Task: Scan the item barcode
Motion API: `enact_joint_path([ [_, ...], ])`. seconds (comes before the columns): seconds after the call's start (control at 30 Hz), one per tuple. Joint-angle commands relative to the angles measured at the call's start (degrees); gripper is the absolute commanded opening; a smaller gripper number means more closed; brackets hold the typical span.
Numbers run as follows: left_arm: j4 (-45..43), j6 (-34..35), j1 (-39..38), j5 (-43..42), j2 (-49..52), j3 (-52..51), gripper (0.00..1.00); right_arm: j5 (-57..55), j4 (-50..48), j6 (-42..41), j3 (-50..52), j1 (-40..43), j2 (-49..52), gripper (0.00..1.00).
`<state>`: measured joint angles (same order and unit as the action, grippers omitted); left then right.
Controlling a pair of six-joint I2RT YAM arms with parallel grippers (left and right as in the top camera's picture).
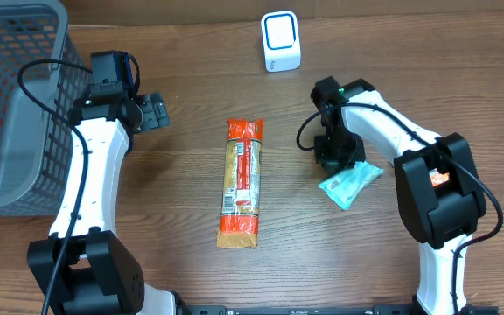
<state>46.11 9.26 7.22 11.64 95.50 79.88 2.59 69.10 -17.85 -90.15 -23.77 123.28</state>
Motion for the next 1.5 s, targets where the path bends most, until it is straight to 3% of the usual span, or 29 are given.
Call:
enact_joint_path([
  [0.0, 0.0, 0.2, -0.1, 0.4, 0.1, 0.9, 1.0, -6.7, 1.1, -1.5, 1.4, -0.2, -0.3, 0.22],
  [0.33, 0.0, 0.2, -0.1, 0.4, 0.1, 0.9, 1.0, -9.9, 6.3, -1.5, 1.7, -0.2, -0.3, 0.22],
  [0.63, 0.0, 0.2, -0.1, 0.4, 0.1, 0.9, 1.0, 0.0, 6.8, -1.5, 1.7, -0.3, -0.3, 0.23],
  [0.93, 0.0, 0.2, -0.1, 0.4, 0.1, 0.9, 1.0, 0.5, 7.1, 0.2, 5.8, -0.3, -0.3, 0.27],
  [1.27, 0.0, 0.2, -0.1, 0.4, 0.1, 0.9, 1.0, -7.8, 7.5, -0.2, 9.2, 1.6, -0.3, 0.24],
  [1.47, 0.0, 0.2, -0.1, 0.4, 0.1, 0.9, 1.0, -15.0, 8.9, -4.5, 9.2, 3.6, -0.3, 0.24],
])
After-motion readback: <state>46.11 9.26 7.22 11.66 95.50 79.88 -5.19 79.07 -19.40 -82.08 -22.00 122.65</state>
